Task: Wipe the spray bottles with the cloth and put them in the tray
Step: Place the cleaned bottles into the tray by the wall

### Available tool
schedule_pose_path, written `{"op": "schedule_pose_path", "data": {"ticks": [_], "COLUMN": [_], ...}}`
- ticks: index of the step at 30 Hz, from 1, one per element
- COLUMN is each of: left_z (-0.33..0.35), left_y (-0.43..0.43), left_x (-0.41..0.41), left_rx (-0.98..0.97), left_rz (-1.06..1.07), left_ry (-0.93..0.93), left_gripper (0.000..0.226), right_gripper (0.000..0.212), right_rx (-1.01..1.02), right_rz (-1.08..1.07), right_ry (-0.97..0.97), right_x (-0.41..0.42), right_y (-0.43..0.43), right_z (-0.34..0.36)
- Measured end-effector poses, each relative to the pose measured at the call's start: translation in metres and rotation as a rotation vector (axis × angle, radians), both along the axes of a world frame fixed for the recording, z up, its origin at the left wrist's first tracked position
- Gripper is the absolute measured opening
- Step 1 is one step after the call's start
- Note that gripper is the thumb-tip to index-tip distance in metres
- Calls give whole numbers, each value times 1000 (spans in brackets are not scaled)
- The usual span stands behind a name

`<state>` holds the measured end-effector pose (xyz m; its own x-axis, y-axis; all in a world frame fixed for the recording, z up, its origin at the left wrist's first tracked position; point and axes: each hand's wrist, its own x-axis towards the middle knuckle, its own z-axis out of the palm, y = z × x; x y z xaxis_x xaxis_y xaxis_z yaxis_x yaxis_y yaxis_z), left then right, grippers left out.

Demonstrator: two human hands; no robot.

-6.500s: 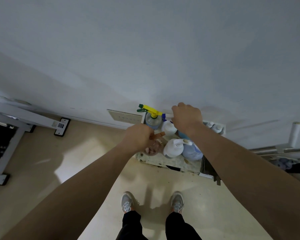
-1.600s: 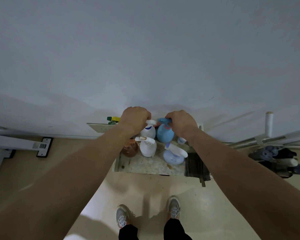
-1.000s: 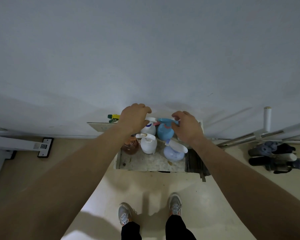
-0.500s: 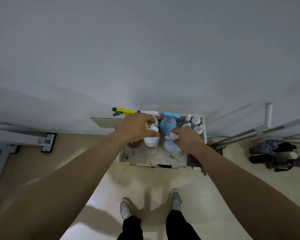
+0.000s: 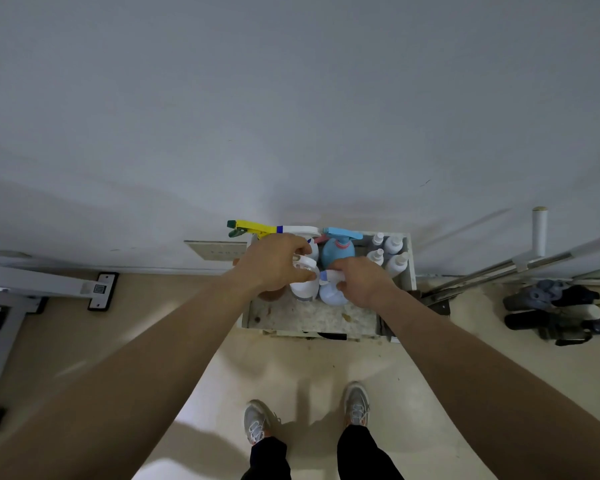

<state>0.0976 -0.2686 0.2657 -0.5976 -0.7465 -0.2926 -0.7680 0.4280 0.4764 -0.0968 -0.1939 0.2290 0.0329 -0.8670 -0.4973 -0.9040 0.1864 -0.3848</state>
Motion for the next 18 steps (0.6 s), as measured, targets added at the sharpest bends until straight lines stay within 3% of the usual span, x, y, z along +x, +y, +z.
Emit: {"op": "schedule_pose_path", "data": {"ticks": [2,4,11,18], "left_z": [9,20,38,-9], "left_y": [0,-1,-11,-29], "left_x": [-5,-16,-93,-181], "left_rx": [0,-39,-63,-136], "left_rz": [10,-7,-89,-189], "left_ry": [31,49,59,-155], "left_gripper": [56,52,18,24], "right_gripper": [51,58,15,31], "right_rx": [-12,-43,-209,-197], "right_rz": [1,-50,-318,-418], "right_ry": [-26,-75,-110,-37], "right_x": [-3,-11,-90,-158], "right_y": [3,7,18,2], "right_z": [1,4,23,-6]}}
